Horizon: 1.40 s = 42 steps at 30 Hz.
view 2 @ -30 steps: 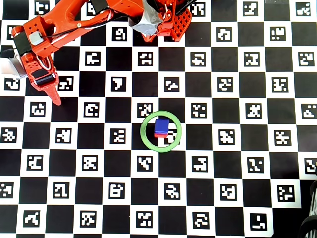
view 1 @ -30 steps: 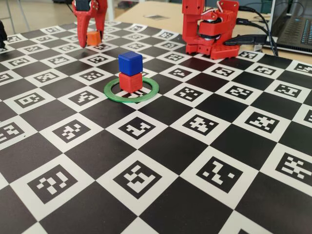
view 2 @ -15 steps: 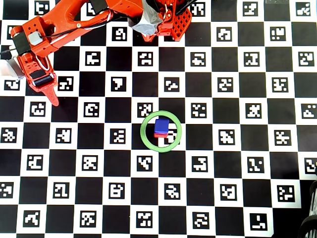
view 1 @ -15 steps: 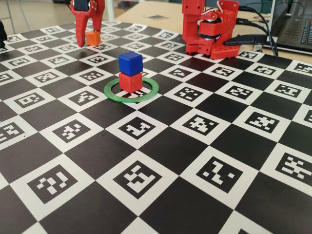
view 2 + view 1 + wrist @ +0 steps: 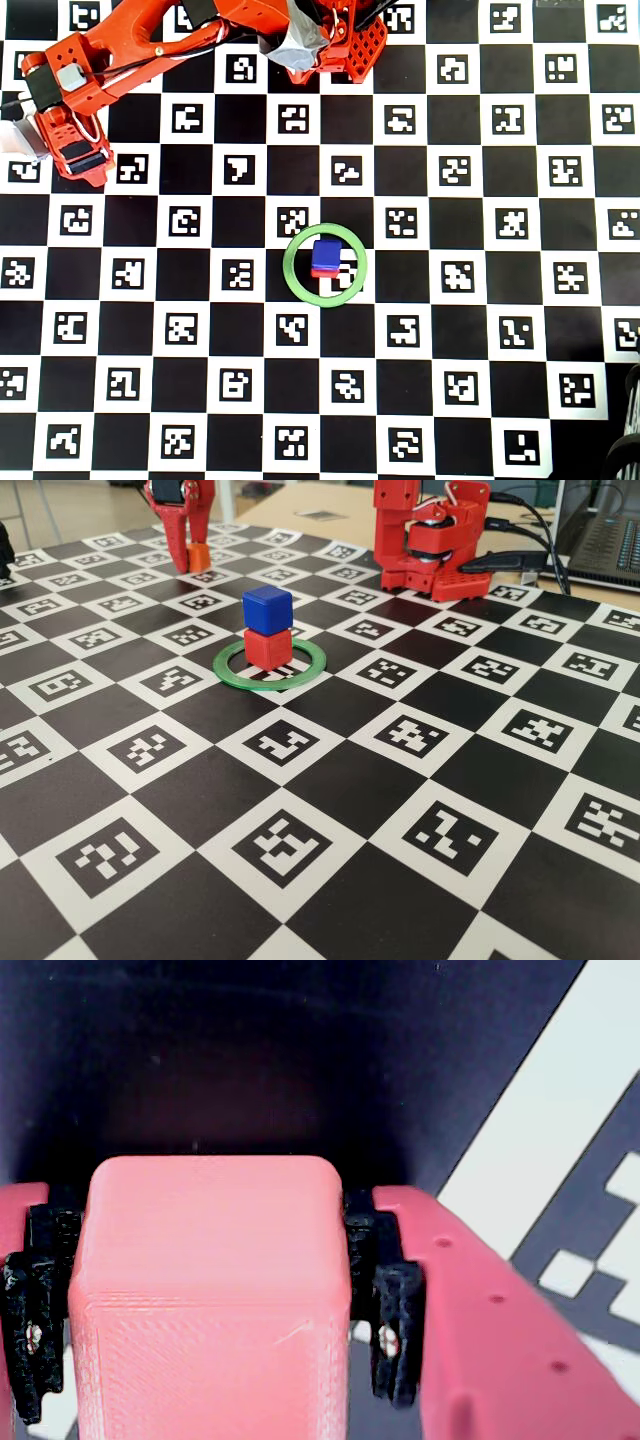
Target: Grab the red cube then put it in the green circle then put the blue cube on top and finally the orange cube on top
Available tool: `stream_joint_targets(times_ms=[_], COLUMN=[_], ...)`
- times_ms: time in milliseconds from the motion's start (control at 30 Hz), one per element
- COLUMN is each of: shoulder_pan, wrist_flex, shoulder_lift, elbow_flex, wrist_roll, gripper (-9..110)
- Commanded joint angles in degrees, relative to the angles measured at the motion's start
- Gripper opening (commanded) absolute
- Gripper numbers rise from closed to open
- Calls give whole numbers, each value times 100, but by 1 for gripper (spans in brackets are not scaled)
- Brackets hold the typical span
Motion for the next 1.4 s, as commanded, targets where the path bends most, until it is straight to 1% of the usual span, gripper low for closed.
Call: stream_joint_targets(times_ms=[0,233,667,833,1000,1267,1367], shoulder_pan=[-44,-79,-44,-352,-1055,-2531,-3146], wrist_flex=[185,703,2487,3023,3489,3533,3533], shoulder_lift=[439,1002,2584,2900,3138,2927,2953], elbow_flex=[-422,-650,-1204,-1415,-1494,-1450,-1248], wrist_roll=[105,598,879,1406,2487,5379,6249], gripper=[6,5,4,4,4,4,4])
